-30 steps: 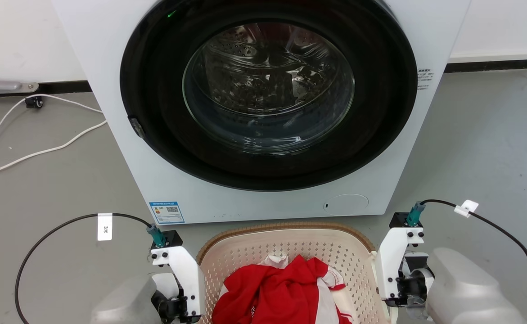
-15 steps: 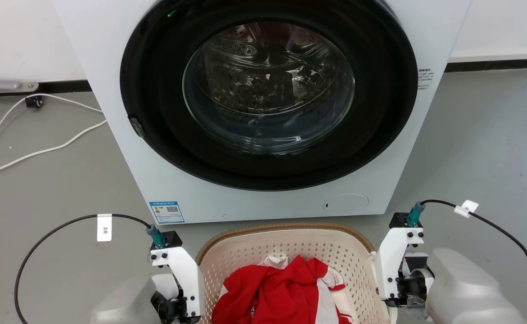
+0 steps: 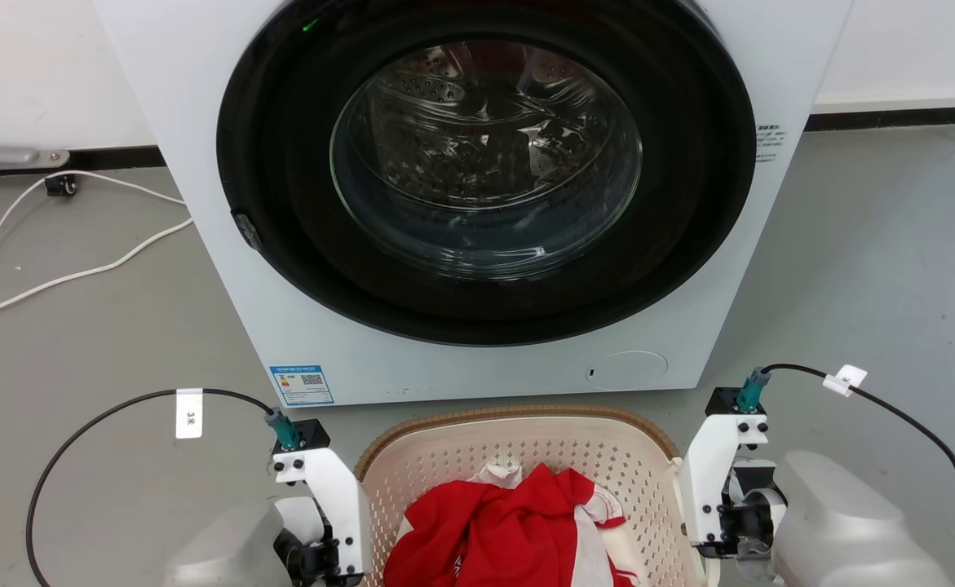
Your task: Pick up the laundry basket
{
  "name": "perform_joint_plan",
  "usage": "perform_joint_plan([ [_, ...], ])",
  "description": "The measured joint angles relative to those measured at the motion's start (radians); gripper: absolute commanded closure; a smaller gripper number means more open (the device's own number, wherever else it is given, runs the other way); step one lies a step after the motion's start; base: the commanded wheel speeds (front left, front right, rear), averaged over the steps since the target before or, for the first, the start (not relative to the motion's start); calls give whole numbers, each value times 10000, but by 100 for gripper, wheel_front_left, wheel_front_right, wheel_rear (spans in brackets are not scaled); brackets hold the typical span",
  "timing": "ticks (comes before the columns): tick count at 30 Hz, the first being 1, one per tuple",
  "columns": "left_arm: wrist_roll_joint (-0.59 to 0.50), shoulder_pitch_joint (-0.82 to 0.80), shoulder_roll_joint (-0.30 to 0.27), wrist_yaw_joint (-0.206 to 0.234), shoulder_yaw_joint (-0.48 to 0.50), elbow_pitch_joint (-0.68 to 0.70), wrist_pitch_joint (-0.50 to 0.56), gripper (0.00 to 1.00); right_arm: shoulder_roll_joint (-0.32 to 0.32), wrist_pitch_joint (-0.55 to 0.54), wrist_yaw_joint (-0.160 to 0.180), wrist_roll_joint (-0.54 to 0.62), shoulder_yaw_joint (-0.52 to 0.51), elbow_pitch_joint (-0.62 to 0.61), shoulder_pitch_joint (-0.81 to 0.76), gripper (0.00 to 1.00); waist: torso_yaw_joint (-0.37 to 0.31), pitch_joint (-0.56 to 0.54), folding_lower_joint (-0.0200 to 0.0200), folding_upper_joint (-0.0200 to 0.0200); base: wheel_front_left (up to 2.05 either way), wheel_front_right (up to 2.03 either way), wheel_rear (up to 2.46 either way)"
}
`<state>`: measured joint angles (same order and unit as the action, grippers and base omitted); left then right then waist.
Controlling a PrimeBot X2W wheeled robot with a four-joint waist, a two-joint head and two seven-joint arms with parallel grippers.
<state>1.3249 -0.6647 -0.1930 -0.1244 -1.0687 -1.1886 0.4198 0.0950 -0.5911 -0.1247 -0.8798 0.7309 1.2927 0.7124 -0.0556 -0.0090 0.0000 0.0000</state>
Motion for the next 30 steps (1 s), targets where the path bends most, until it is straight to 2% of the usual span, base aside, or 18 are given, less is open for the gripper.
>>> perform_joint_plan([
  [30, 247, -10, 2, 0, -242, -21, -98, 100, 10, -40, 0, 6, -50, 0, -44, 100, -54, -11, 0, 0, 0, 0, 0],
])
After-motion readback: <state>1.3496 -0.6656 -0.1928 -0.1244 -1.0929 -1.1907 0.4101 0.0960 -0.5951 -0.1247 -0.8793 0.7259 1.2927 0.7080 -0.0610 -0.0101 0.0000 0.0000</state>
